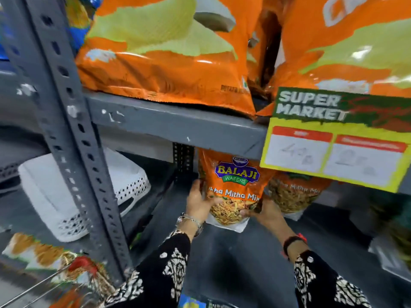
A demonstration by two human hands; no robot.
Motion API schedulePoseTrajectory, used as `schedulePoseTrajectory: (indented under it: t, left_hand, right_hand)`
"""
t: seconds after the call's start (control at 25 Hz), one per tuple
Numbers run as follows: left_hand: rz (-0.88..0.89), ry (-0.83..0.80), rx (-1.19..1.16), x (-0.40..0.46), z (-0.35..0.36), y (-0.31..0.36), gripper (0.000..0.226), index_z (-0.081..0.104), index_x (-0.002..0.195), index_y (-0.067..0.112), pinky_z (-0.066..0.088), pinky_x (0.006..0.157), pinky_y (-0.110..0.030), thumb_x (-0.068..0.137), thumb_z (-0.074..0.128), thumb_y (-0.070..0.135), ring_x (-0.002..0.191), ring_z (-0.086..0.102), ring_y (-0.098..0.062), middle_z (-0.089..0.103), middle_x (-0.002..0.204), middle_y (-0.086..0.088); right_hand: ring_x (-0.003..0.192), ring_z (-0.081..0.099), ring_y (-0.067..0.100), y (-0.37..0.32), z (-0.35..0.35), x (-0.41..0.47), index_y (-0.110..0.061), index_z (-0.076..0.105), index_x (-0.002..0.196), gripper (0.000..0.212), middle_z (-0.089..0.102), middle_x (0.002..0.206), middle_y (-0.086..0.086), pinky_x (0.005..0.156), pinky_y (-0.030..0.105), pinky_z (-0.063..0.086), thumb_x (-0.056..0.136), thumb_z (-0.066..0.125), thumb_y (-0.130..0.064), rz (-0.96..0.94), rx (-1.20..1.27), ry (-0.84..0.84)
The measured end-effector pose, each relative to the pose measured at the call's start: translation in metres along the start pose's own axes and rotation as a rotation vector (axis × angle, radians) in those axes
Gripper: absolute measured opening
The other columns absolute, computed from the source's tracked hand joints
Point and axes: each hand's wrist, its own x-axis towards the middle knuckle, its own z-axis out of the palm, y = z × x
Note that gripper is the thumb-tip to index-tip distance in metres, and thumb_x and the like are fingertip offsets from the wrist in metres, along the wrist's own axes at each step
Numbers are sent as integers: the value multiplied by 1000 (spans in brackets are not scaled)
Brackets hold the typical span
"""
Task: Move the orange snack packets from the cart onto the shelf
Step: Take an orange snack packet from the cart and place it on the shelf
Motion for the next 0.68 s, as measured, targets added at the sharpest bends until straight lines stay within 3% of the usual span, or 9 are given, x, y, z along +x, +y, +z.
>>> schedulePoseTrajectory:
  t: [0.08,0.12,0.2,0.24,0.32,0.4,0.48,0.56,0.68]
  left_hand:
    - [-3,-13,6,12,4,-14,61,44,117,2,47,77,-16,63,72,-7,98,51,-17,53,107,-3]
    - [-7,-19,-1,14,6,-19,63,41,120,2,44,69,-3,65,70,-8,99,49,-15,50,109,-2]
    - [-9,-7,-8,18,8,-27,68,36,126,3,38,67,6,67,69,-6,103,45,-13,47,114,0]
    - [-6,1,7,19,8,-28,70,35,128,5,38,76,2,68,71,-2,105,45,-13,47,117,-1]
    - [6,-10,14,11,4,-29,74,36,128,8,39,94,-21,65,74,7,112,46,-16,50,122,-3]
    - [25,-23,-10,-8,-1,-30,72,39,127,9,40,94,-21,64,74,11,115,47,-17,49,124,0]
    - [15,28,-20,-40,-13,-37,64,43,125,9,39,88,-12,69,72,5,115,47,-16,49,125,0]
    - [2,106,-20,-75,-30,-48,52,50,119,8,42,88,-21,71,68,-3,111,50,-17,54,124,-9]
    - [-22,257,47,-144,-77,-69,37,58,106,3,46,87,-35,71,67,-4,99,56,-23,61,115,-20]
  right_hand:
    - [114,53,29,12,10,12,-3,41,123,63,56,119,11,75,7,45,69,72,1,-5,68,-11]
    - [114,52,28,18,12,14,-4,39,125,64,54,121,10,77,9,46,70,71,3,-3,96,1]
    - [116,50,29,26,16,19,-7,35,128,66,52,127,14,92,29,46,72,70,-1,7,115,15]
    - [118,49,30,27,17,19,-9,34,129,67,51,129,14,98,40,44,73,70,-5,11,119,13]
    - [123,45,29,28,19,10,-13,29,133,71,47,134,11,103,51,39,75,70,-10,26,121,21]
    - [130,38,26,27,26,-8,-15,23,137,76,39,142,9,105,53,37,77,69,-13,60,147,87]
    - [131,36,24,23,41,-37,-12,25,137,73,37,144,11,106,47,37,78,67,-10,86,183,220]
    - [120,47,25,17,57,-66,-9,40,126,54,49,130,12,97,34,42,79,64,-5,15,166,328]
    - [93,58,22,0,95,-115,-17,52,101,28,57,102,7,75,18,45,80,60,0,-151,172,267]
